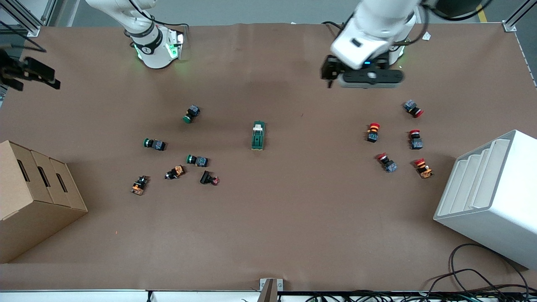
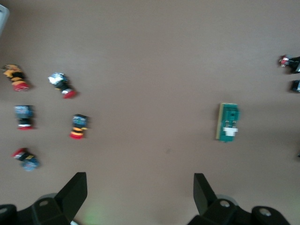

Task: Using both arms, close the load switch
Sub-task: 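Move the left gripper over the green switch while the right gripper approaches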

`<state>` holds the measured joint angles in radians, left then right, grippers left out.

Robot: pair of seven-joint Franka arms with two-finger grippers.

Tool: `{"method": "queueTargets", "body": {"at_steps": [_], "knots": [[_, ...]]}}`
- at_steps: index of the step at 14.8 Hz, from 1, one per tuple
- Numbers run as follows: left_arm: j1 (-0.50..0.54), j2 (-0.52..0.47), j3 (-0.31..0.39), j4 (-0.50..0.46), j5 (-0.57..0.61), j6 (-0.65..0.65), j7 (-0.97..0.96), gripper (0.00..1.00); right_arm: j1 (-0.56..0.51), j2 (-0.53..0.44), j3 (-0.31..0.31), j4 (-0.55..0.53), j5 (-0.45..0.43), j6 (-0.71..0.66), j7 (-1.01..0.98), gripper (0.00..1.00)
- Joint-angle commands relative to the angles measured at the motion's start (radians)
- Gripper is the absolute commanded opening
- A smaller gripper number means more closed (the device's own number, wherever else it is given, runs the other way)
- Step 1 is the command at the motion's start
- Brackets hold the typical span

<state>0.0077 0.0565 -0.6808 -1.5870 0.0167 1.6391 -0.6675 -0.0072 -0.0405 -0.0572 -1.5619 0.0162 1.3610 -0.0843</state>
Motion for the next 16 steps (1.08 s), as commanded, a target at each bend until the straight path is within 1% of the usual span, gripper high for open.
{"method": "queueTargets", "body": {"at_steps": [1, 3, 4, 7, 9, 12, 16], "knots": [[-0.066, 0.019, -0.051, -0.079, 0.106, 0.111, -0.172, 1.00, -0.017, 0.085, 0.002, 0.016, -0.002, 0.001, -0.008, 1.00], [-0.138, 0.046, -0.051, -0.114, 0.124, 0.181, -0.265, 1.00, -0.017, 0.166, 0.002, 0.022, -0.013, 0.001, -0.009, 1.00], [-0.165, 0.063, -0.051, -0.129, 0.153, 0.203, -0.294, 1.00, -0.028, 0.189, 0.000, 0.022, -0.010, 0.003, -0.009, 1.00], [-0.271, 0.115, -0.051, -0.179, 0.284, 0.246, -0.459, 1.00, -0.034, 0.200, 0.002, 0.022, -0.018, 0.003, -0.009, 1.00], [-0.330, 0.170, -0.051, -0.180, 0.330, 0.266, -0.594, 1.00, -0.031, 0.202, 0.002, 0.022, -0.018, 0.003, -0.008, 1.00], [-0.417, 0.261, -0.051, -0.179, 0.474, 0.272, -0.791, 1.00, -0.031, 0.202, 0.002, 0.022, -0.006, 0.003, 0.005, 1.00], [-0.504, 0.379, -0.051, -0.179, 0.659, 0.315, -1.053, 0.99, -0.025, 0.200, 0.002, 0.017, 0.004, 0.003, 0.008, 1.00]]}}
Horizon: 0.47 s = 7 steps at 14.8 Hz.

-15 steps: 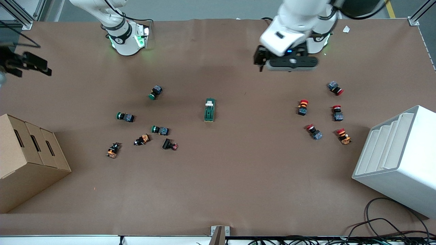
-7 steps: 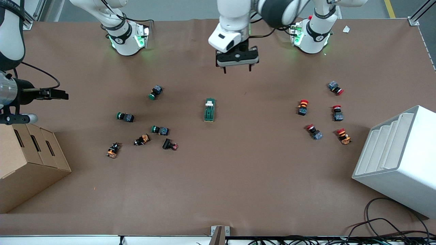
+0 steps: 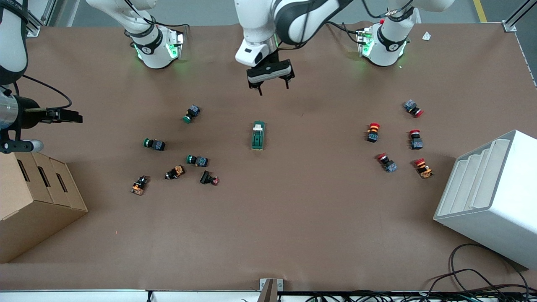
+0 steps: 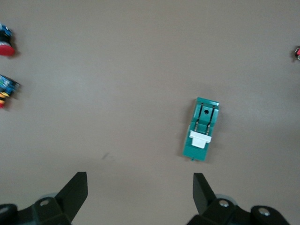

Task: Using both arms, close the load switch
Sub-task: 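Move the left gripper over the green switch while the right gripper approaches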

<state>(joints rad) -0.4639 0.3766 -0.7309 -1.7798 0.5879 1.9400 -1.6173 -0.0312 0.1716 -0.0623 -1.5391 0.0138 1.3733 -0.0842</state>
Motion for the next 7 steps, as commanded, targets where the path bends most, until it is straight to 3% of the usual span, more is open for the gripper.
{"method": "queueTargets", "body": {"at_steps": [1, 5, 7], "knots": [[-0.059, 0.094, -0.001, 0.013, 0.169, 0.014, -0.169, 0.98, 0.002, -0.014, 0.009, -0.007, 0.008, -0.010, 0.020, 1.00], [-0.127, 0.238, -0.001, 0.013, 0.465, 0.014, -0.465, 0.98, 0.066, -0.017, 0.018, -0.006, 0.015, -0.002, 0.214, 1.00], [-0.151, 0.300, -0.001, 0.013, 0.600, 0.014, -0.606, 0.98, 0.118, -0.015, 0.016, -0.009, 0.067, 0.026, 0.361, 1.00]]}}
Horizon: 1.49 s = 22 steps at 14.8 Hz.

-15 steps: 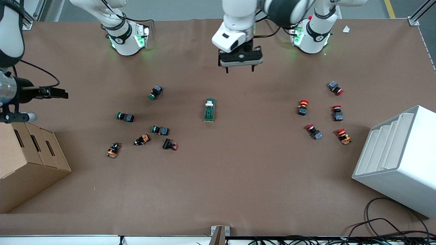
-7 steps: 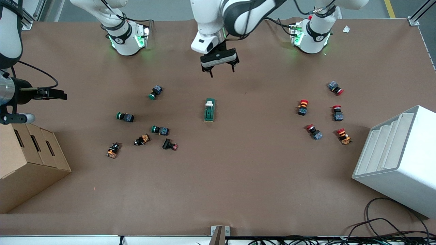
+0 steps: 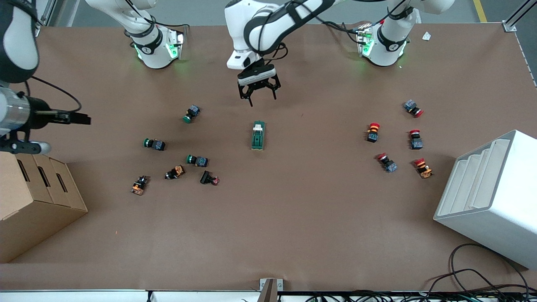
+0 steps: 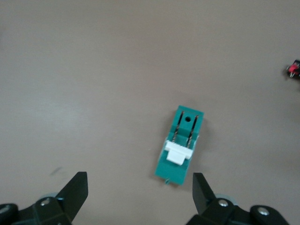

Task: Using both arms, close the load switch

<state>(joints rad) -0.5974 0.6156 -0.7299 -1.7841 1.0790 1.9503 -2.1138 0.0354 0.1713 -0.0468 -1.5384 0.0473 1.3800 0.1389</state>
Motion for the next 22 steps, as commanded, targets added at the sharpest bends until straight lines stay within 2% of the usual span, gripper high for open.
{"method": "queueTargets", "body": {"at_steps": [1, 3, 6, 9, 12, 15, 17, 19, 22], "knots": [[-0.027, 0.079, 0.000, 0.011, 0.158, 0.002, -0.151, 0.98, 0.082, -0.015, 0.001, -0.012, 0.048, 0.034, 0.216, 1.00], [-0.032, 0.096, 0.004, -0.033, 0.270, 0.002, -0.201, 0.98, 0.165, -0.010, 0.001, -0.015, 0.057, 0.072, 0.362, 1.00], [-0.038, 0.131, 0.006, -0.070, 0.402, 0.002, -0.314, 0.98, 0.289, 0.023, 0.001, -0.042, 0.129, 0.170, 0.644, 1.00], [-0.038, 0.164, 0.012, -0.080, 0.495, 0.001, -0.331, 0.98, 0.424, 0.112, 0.001, -0.046, 0.183, 0.313, 0.871, 1.00], [-0.041, 0.202, 0.038, -0.081, 0.591, 0.001, -0.330, 0.98, 0.546, 0.227, 0.001, -0.045, 0.212, 0.515, 1.068, 1.00], [-0.077, 0.223, 0.084, -0.081, 0.660, -0.010, -0.331, 0.98, 0.636, 0.336, 0.001, -0.045, 0.212, 0.670, 1.159, 1.00], [-0.117, 0.234, 0.133, -0.072, 0.680, -0.010, -0.345, 0.98, 0.658, 0.388, 0.001, -0.046, 0.212, 0.717, 1.167, 1.00], [-0.159, 0.243, 0.179, -0.061, 0.713, -0.010, -0.391, 0.98, 0.685, 0.415, 0.001, -0.057, 0.212, 0.741, 1.167, 1.00], [-0.226, 0.269, 0.243, -0.045, 0.745, -0.013, -0.440, 0.98, 0.707, 0.416, 0.001, -0.152, 0.212, 0.847, 1.167, 1.00]]}}
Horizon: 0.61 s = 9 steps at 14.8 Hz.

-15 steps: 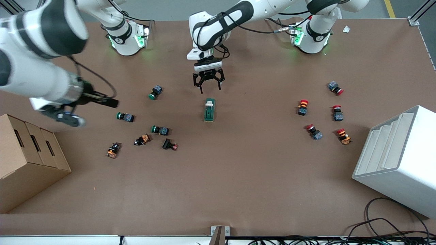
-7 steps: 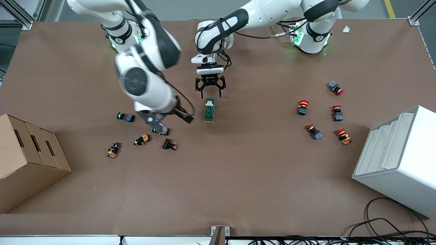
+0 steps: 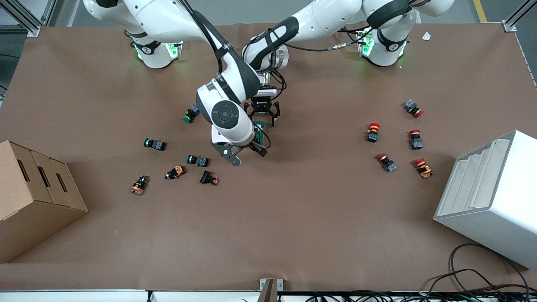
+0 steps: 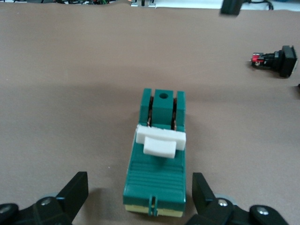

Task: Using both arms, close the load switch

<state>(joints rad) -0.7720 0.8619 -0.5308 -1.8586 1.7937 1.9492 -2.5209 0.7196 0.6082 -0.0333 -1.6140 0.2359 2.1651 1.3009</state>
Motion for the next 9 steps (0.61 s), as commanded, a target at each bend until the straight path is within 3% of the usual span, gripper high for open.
{"method": "queueTargets", "body": {"at_steps": [1, 9], "knots": [[-0.073, 0.031, 0.064, 0.039, 0.032, -0.012, -0.036, 0.98, 0.034, -0.021, -0.011, -0.096, 0.025, 0.090, 0.005, 1.00], [-0.107, 0.072, 0.077, 0.065, 0.032, -0.027, -0.045, 0.99, 0.080, -0.034, -0.005, -0.162, 0.068, 0.127, 0.005, 1.00]]}}
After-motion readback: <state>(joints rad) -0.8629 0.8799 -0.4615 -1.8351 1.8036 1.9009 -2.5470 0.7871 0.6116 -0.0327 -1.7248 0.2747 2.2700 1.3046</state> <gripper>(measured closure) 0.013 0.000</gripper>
